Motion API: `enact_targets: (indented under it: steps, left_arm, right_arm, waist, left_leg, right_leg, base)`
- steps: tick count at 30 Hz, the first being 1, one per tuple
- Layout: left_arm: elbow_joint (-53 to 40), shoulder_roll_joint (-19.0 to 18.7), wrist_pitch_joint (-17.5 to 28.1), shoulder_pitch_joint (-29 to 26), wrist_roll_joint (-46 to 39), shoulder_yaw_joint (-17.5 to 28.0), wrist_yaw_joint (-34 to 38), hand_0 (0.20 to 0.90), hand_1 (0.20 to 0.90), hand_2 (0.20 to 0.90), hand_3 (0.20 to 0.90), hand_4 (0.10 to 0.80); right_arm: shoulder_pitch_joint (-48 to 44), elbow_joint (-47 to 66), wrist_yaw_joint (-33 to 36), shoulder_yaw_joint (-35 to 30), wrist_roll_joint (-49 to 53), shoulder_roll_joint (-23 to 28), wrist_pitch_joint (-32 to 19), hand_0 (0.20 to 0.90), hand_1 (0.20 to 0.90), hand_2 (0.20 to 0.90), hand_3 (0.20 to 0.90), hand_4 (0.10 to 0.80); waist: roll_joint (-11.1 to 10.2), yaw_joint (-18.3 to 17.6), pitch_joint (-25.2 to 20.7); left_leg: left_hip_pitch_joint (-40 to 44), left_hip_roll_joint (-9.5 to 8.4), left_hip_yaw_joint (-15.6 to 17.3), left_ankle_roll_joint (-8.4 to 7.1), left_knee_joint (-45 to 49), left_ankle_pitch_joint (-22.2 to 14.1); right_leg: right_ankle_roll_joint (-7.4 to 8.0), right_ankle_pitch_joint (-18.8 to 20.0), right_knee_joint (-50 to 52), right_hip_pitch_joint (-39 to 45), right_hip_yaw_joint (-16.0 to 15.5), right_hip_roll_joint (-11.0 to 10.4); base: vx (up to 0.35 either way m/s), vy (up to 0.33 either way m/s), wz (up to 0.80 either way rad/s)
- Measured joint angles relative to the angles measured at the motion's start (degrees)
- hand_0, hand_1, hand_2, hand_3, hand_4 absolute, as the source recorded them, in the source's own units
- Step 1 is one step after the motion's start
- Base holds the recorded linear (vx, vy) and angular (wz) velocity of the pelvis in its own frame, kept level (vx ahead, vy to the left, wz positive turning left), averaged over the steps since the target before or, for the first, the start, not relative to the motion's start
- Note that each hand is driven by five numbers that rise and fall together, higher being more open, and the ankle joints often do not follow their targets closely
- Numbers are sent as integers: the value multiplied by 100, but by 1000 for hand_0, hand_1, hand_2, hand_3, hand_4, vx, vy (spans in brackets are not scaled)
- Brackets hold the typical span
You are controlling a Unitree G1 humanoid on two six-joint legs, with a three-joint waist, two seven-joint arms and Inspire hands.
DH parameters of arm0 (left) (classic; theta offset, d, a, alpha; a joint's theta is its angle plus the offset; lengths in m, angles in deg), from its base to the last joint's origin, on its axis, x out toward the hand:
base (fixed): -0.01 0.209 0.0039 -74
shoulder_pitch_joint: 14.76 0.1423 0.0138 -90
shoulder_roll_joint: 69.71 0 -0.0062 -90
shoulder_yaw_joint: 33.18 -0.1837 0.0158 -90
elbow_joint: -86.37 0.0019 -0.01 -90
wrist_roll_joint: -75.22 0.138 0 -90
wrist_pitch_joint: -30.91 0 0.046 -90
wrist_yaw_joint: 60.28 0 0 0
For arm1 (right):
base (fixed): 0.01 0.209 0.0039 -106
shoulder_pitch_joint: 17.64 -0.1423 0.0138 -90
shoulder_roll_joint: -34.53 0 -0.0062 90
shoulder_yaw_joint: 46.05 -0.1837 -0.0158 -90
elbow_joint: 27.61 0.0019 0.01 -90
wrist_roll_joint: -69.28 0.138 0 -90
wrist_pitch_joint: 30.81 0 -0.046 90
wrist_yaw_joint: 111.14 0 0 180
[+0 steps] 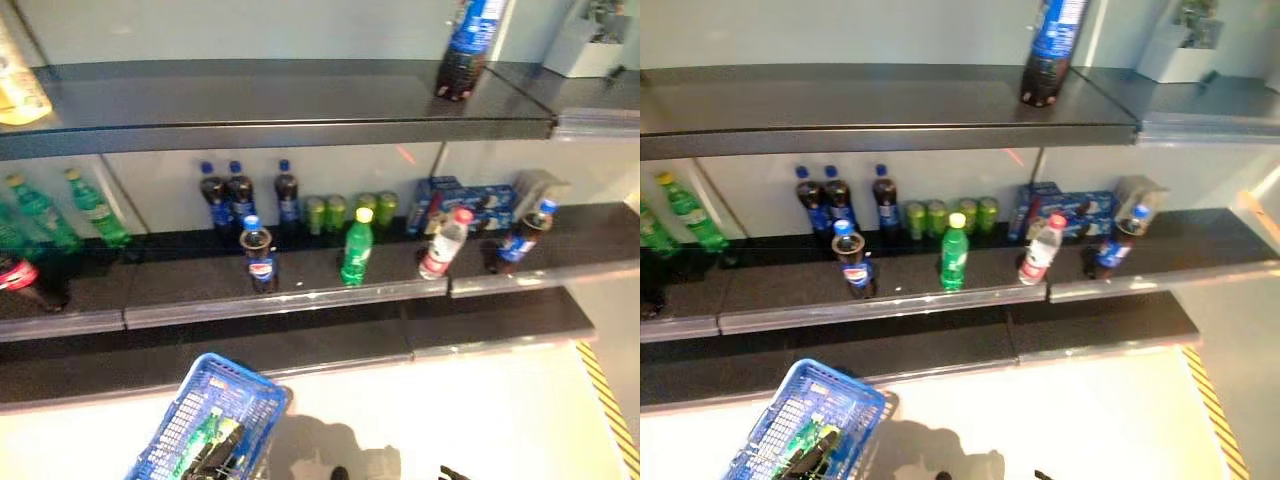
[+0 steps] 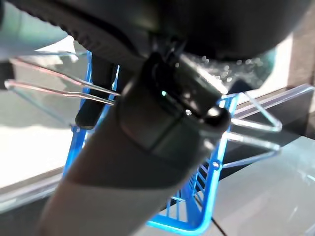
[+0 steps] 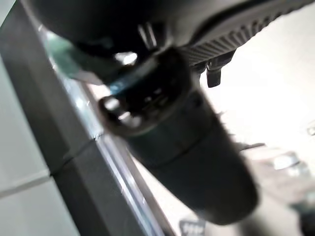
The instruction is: Pick up the drink and place into the basket.
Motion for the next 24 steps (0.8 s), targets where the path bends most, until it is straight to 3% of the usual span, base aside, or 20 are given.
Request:
enact_targets:
  steps: [2, 3, 6, 8, 10, 11, 12, 13, 14, 15, 16, 17, 18, 19, 20, 21, 22, 23, 24]
  left_arm:
    - [-33, 1, -2, -27, -65, 0, 9, 300, 300, 300, 200, 100]
    - [-82, 24, -11, -50, -112, -24, 18, 300, 300, 300, 200, 100]
    - [-167, 44, -41, -131, -121, -87, 118, 300, 300, 300, 200, 100]
    - [-161, 22, -119, -180, -116, -171, 129, 300, 300, 300, 200, 100]
    - [-43, 41, -151, -203, -121, -213, 123, 300, 300, 300, 200, 100]
    - [-39, 44, -153, -285, -142, -204, 84, 300, 300, 300, 200, 100]
    - [-158, 65, -142, -413, -185, -143, 31, 300, 300, 300, 200, 100]
    - [-314, 100, -56, -482, -182, -136, 48, 300, 300, 300, 200, 100]
    - [-286, 155, -51, -529, -186, -18, 77, 300, 300, 300, 200, 100]
    - [-244, 236, -43, -490, -194, 121, 169, 300, 300, 300, 200, 100]
    - [-181, 209, -53, -413, -220, 218, 228, 300, 300, 300, 200, 100]
    - [-169, 158, -48, -338, -252, 271, 266, 300, 300, 300, 200, 100]
    - [-98, 13, -49, -205, -260, 430, 344, 300, 300, 300, 200, 100]
    - [38, -95, -55, -59, -286, 536, 438, 300, 300, 300, 200, 100]
    - [101, -82, -54, -53, -290, 559, 445, 300, 300, 300, 200, 100]
    - [101, -82, -54, -53, -290, 559, 445, 300, 300, 300, 200, 100]
    - [237, -218, -21, 110, -216, 389, 347, 300, 300, 300, 200, 100]
    - [252, -292, -37, 111, -165, 371, 356, 300, 300, 300, 200, 100]
    - [251, -349, -86, 111, -154, 237, 388, 300, 300, 300, 200, 100]
  right_arm:
    - [-4, -13, -35, 11, -17, 3, -1, 900, 900, 900, 900, 800]
    - [-23, 0, -48, 81, -37, 7, -10, 900, 900, 900, 900, 800]
    - [-28, -32, -49, 192, -72, -26, -5, 900, 900, 900, 900, 800]
    - [-176, -128, -49, 245, -87, -26, 41, 900, 900, 900, 900, 800]
    - [-439, -223, -44, 354, -114, 19, 49, 900, 900, 900, 900, 800]
    - [-563, -385, -46, 421, -168, 20, 72, 900, 900, 900, 900, 800]
    - [-612, -438, -52, 458, -203, -11, 118, 900, 900, 900, 900, 800]
    - [-616, -315, -68, 510, -215, 4, 89, 900, 900, 900, 900, 800]
    - [-624, -234, -69, 521, -228, 86, 63, 900, 900, 900, 900, 800]
    - [-594, -115, -72, 541, -248, 204, 41, 900, 900, 900, 900, 800]
    - [-602, -55, -64, 567, -249, 155, 36, 900, 900, 900, 900, 800]
    - [-636, -25, -66, 629, -249, 82, 43, 900, 900, 900, 900, 800]
    - [-632, 53, -61, 765, -247, -103, 43, 900, 900, 900, 900, 800]
    - [-625, 51, -57, 773, -244, -324, 133, 900, 900, 900, 900, 800]
    - [-663, 33, -51, 774, -254, -343, 171, 900, 900, 900, 900, 800]
    - [-663, 33, -51, 774, -254, -343, 171, 900, 900, 900, 900, 800]
    - [-834, -104, -85, 793, -280, -468, 156, 900, 900, 900, 900, 800]
    - [-838, -103, -107, 817, -314, -515, 150, 900, 900, 900, 900, 800]
    - [-826, -102, -100, 823, -296, -528, 153, 900, 900, 900, 900, 800]
  waist:
    - [-13, 71, -14]
    - [45, 44, -24]
    - [92, -15, -9]
    - [95, 5, 4]
    - [178, 82, 68]
    - [174, 261, 129]
    - [105, 399, 196]
    - [165, 443, 187]
    - [354, 349, 182]
    - [612, 327, 117]
    - [775, 382, 147]
    - [736, 373, 145]
    - [514, 242, 146]
    - [216, 182, 91]
    - [223, 184, 93]
    - [223, 184, 93]
    - [5, 322, 67]
    - [-192, 349, 43]
    - [-268, 349, 39]
  left_leg:
    - [-216, -207, -24, 56, 182, -27]
    - [-456, -352, -140, 161, 305, 109]
    - [-474, -355, -248, 370, 204, -28]
    - [-381, -357, -276, 344, 115, -70]
    - [-298, -348, -290, 158, 372, -285]
    - [-649, -450, -287, -172, 1273, -519]
    - [-1118, -614, -297, -294, 2097, -597]
    - [-1235, -824, -264, -263, 1514, -579]
    - [-1360, -795, 78, -247, 1333, -592]
    - [-1399, -621, 549, 17, 1133, -594]
    - [-1402, -487, 679, 417, 1116, -387]
    - [-1385, -501, 810, 490, 1110, -394]
    - [-1284, -632, 761, 501, 976, -383]
    - [-1008, -876, 744, 656, 611, -270]
    - [-875, -872, 741, 740, 506, -209]
    - [-875, -872, 741, 740, 506, -209]
    - [-619, -858, 931, 1012, 314, -133]
    - [-470, -958, 870, 1057, 284, -161]
    - [-324, -1007, 581, 1070, 180, -157]
  right_leg:
    - [15, -6, 1, 2, 2, 19]
    - [74, -34, 2, 29, -136, 60]
    - [214, -137, 58, -24, -195, 150]
    - [264, -246, 264, -160, -53, 133]
    - [231, -387, 444, -127, 108, 177]
    - [175, -390, 392, -39, 429, 173]
    - [100, -286, 345, 77, 742, 169]
    - [126, -307, 375, 74, 700, 92]
    - [206, -358, 377, 119, 564, 136]
    - [324, -470, 392, 147, 311, 227]
    - [457, -647, 680, 138, 235, 354]
    - [534, -782, 878, 86, 237, 352]
    - [714, -1203, 1390, 45, 221, 334]
    - [772, -1448, 1513, 211, 231, 287]
    - [935, -1452, 1683, 203, 232, 301]
    - [935, -1452, 1683, 203, 232, 301]
    - [2050, -1568, 3880, -497, 210, 185]
    - [2138, -1429, 4346, -561, 213, 72]
    - [2034, -1455, 4339, -509, 146, 5]
  base:
    - [91, -203, -115]
    - [120, -176, -99]
    - [123, -130, -51]
    - [214, -169, -52]
    - [286, -225, -67]
    - [175, -143, -49]
    - [298, -226, -59]
    - [371, -270, -43]
    - [435, -270, -41]
    - [301, -161, -65]
    - [305, -168, -74]
    - [236, -143, -67]
    - [262, -185, -33]
    - [312, -265, -23]
    - [221, -212, -14]
    - [307, -339, -27]
    - [259, -310, -13]
    - [311, -386, 4]
    - [184, -297, 56]
